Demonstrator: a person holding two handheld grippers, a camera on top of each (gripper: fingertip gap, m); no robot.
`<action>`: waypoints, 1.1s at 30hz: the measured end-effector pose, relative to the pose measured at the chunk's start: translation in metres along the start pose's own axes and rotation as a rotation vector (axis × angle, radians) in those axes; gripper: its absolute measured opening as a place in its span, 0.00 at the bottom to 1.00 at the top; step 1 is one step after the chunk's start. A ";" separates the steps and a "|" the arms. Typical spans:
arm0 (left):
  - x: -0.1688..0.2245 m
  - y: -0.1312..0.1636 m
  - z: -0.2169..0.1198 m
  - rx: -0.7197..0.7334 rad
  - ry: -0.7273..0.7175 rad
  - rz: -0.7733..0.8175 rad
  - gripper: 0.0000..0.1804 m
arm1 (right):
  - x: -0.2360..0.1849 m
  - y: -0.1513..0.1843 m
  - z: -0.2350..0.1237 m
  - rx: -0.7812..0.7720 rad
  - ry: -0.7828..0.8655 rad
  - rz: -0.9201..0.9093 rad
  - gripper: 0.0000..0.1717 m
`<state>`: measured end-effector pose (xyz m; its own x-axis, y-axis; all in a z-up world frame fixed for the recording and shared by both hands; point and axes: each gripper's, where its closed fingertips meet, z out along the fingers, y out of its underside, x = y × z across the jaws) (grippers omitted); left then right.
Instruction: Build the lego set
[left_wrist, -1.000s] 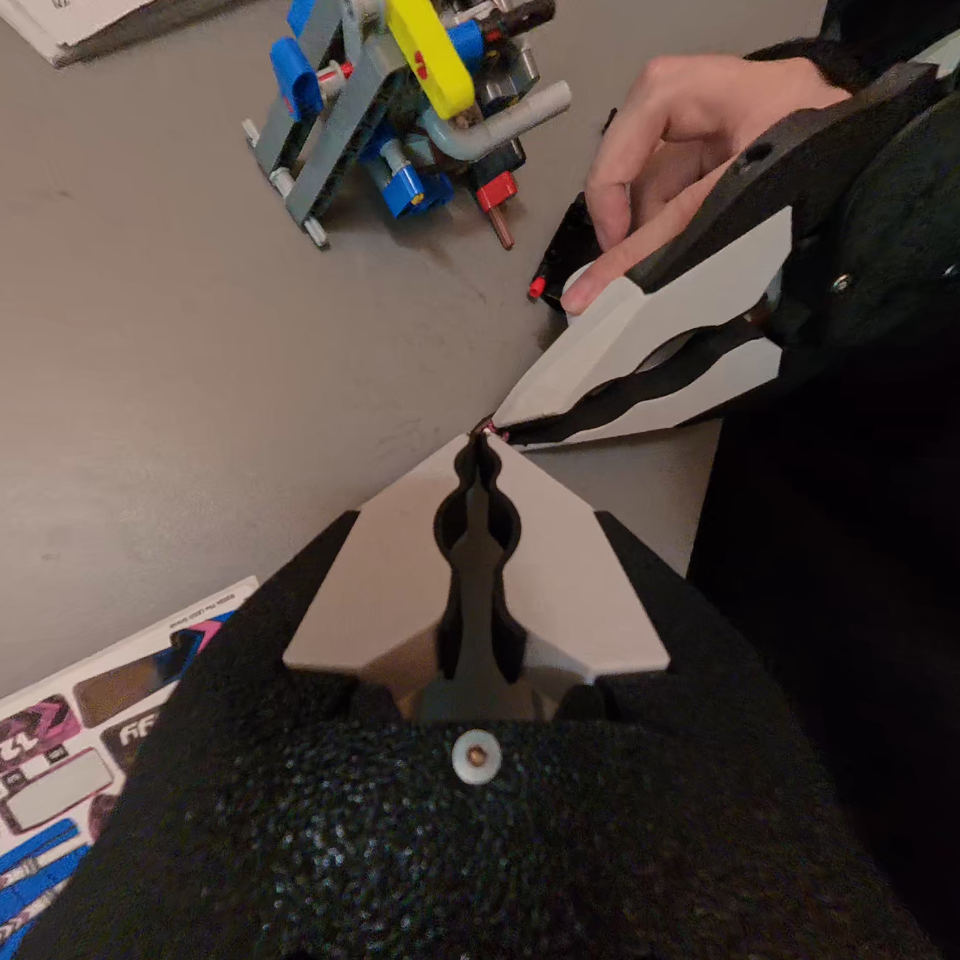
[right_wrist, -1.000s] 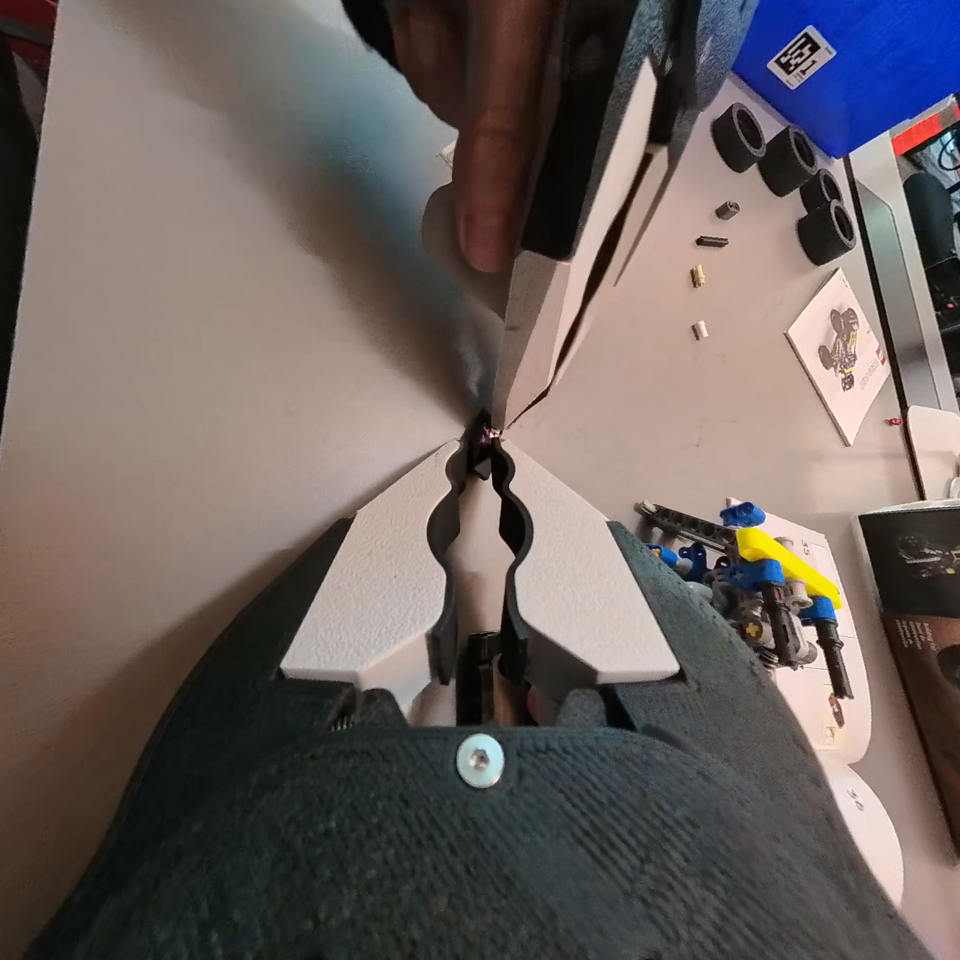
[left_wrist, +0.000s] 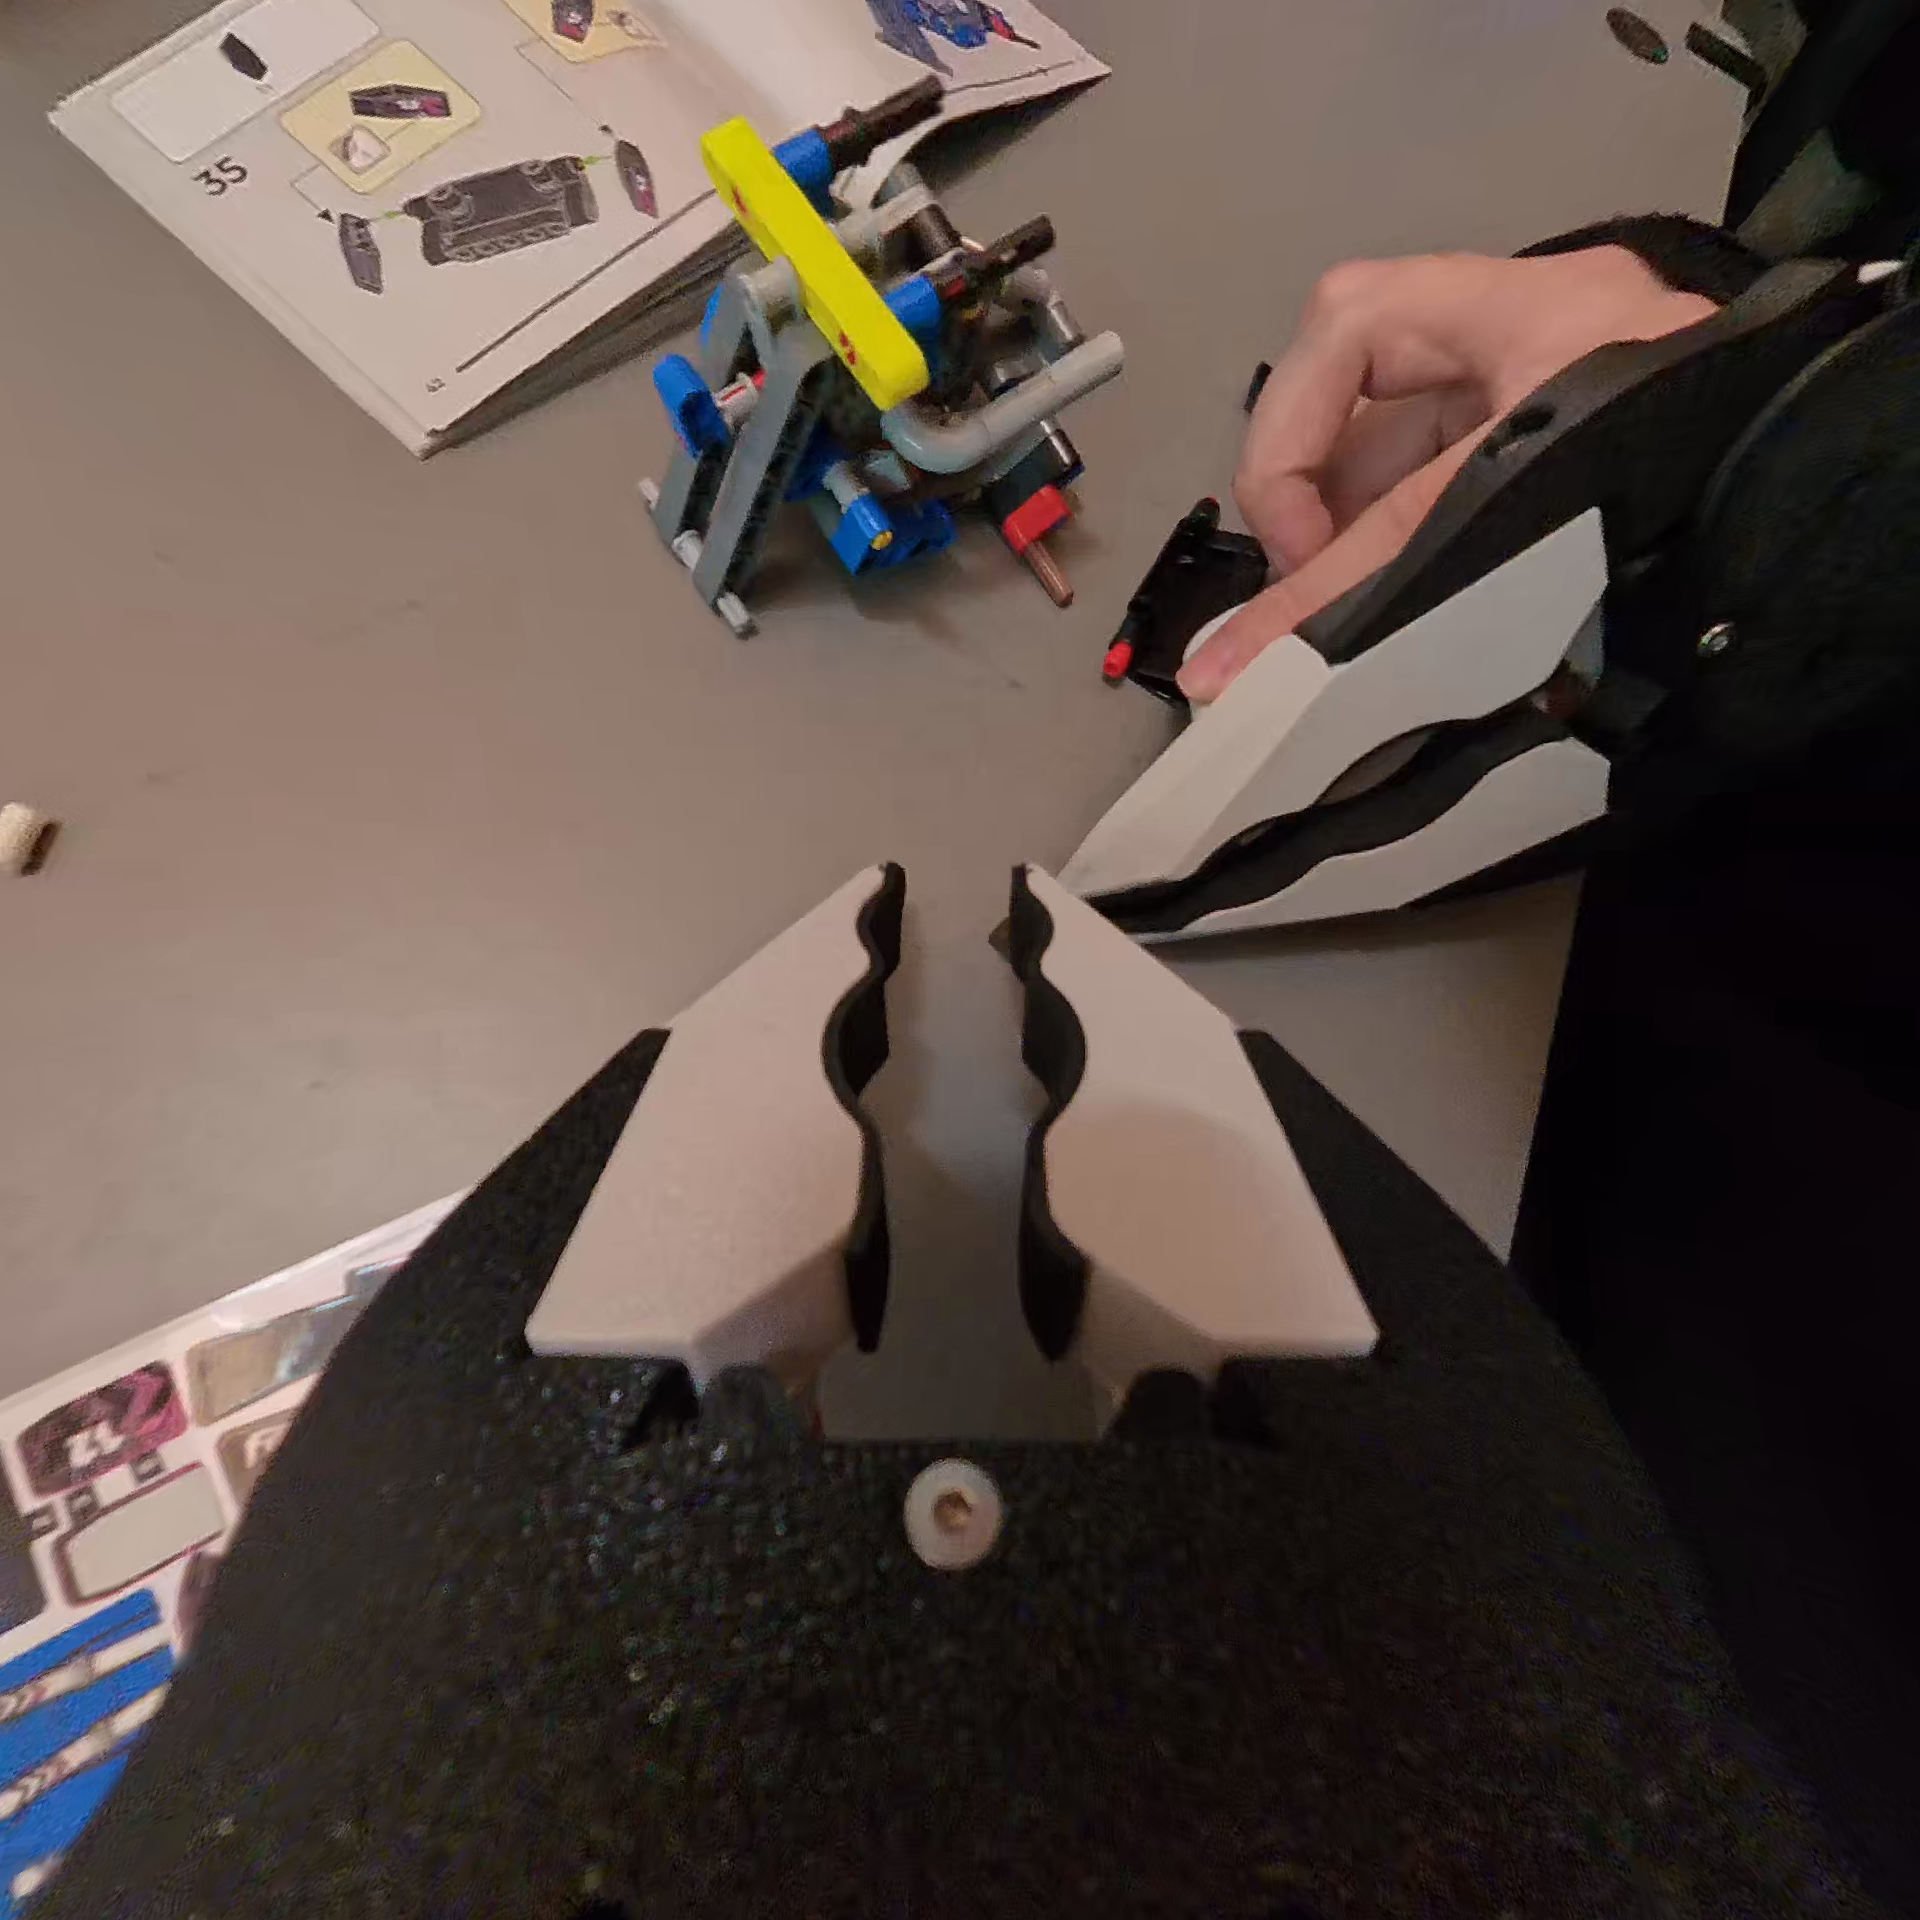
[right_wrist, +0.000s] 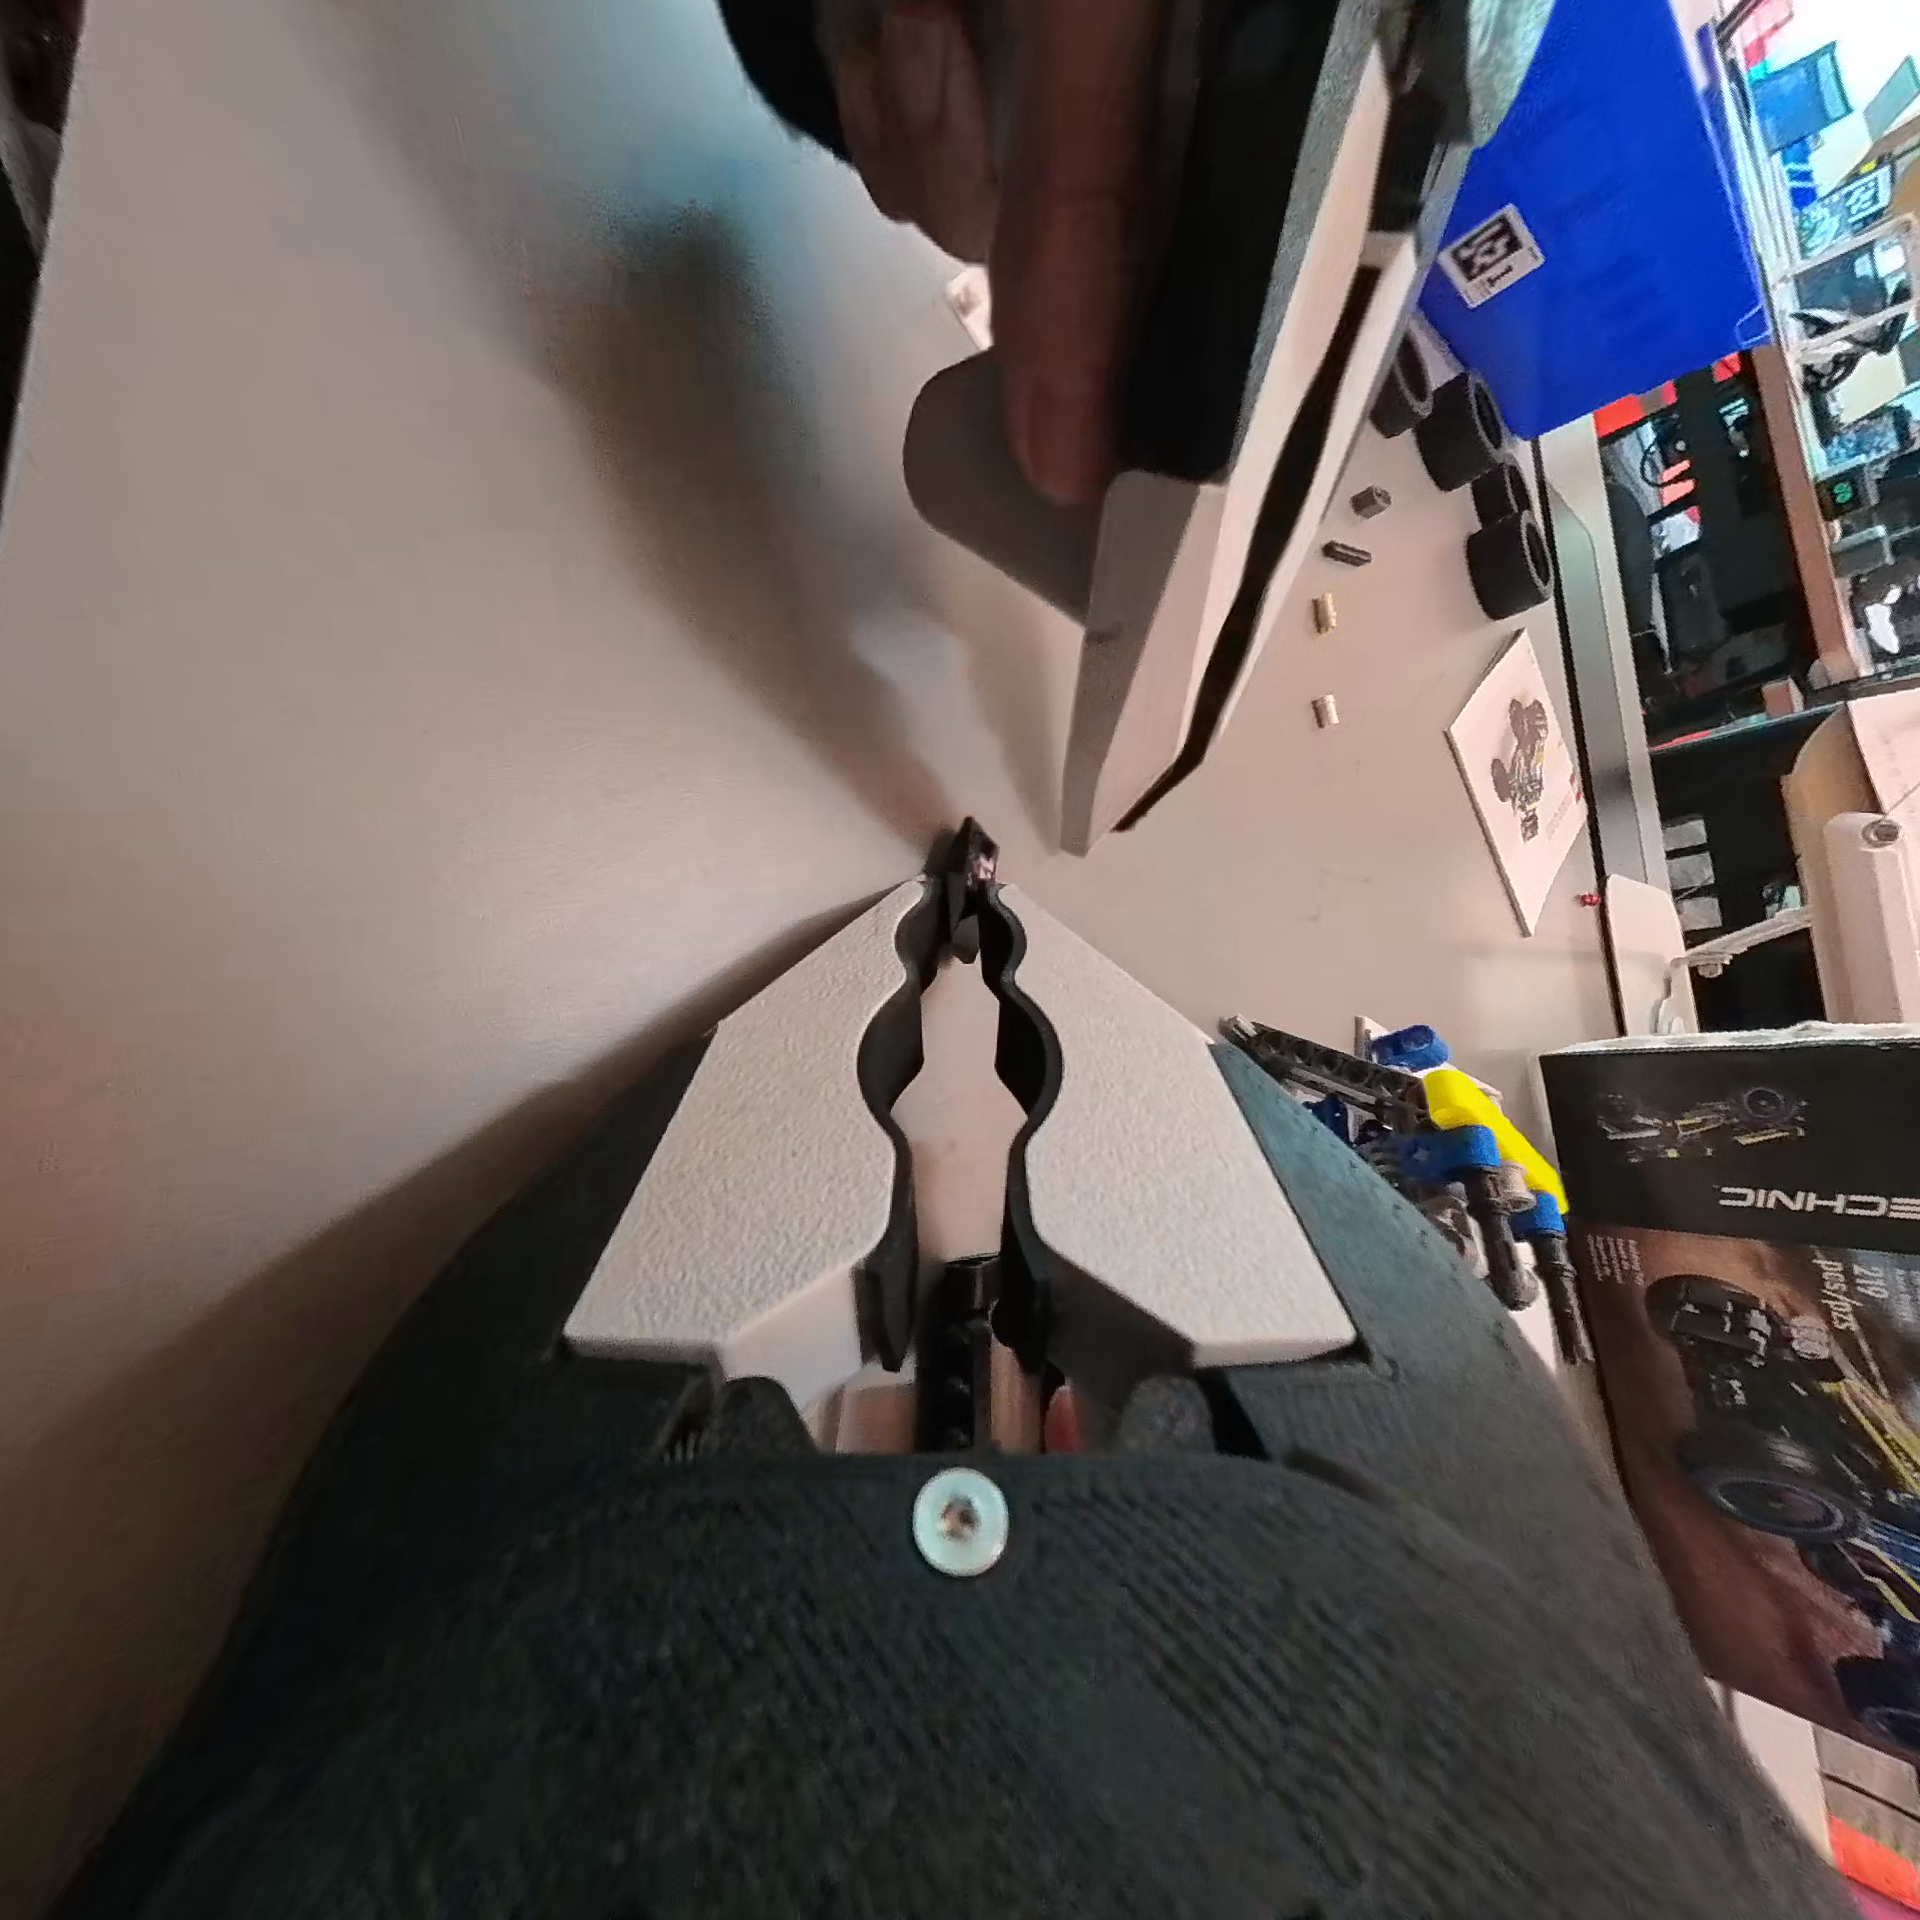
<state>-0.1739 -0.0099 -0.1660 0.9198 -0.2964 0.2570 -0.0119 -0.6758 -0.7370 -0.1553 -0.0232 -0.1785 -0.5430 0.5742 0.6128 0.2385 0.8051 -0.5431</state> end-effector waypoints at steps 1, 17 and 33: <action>0.003 0.000 0.002 0.004 0.007 0.015 0.10 | 0.000 0.000 0.000 0.000 0.005 -0.009 0.03; 0.004 0.016 0.008 -0.040 -0.311 0.710 0.00 | 0.001 0.000 -0.009 0.036 -0.002 0.117 0.07; 0.019 0.004 0.008 0.062 -0.253 0.615 0.00 | -0.003 0.004 -0.007 -0.015 -0.087 0.320 0.06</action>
<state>-0.1533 -0.0129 -0.1687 0.8166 -0.4425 -0.3707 -0.5479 -0.3920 -0.7390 -0.1475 -0.0203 -0.1784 -0.5051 0.7838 0.3613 0.4190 0.5887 -0.6913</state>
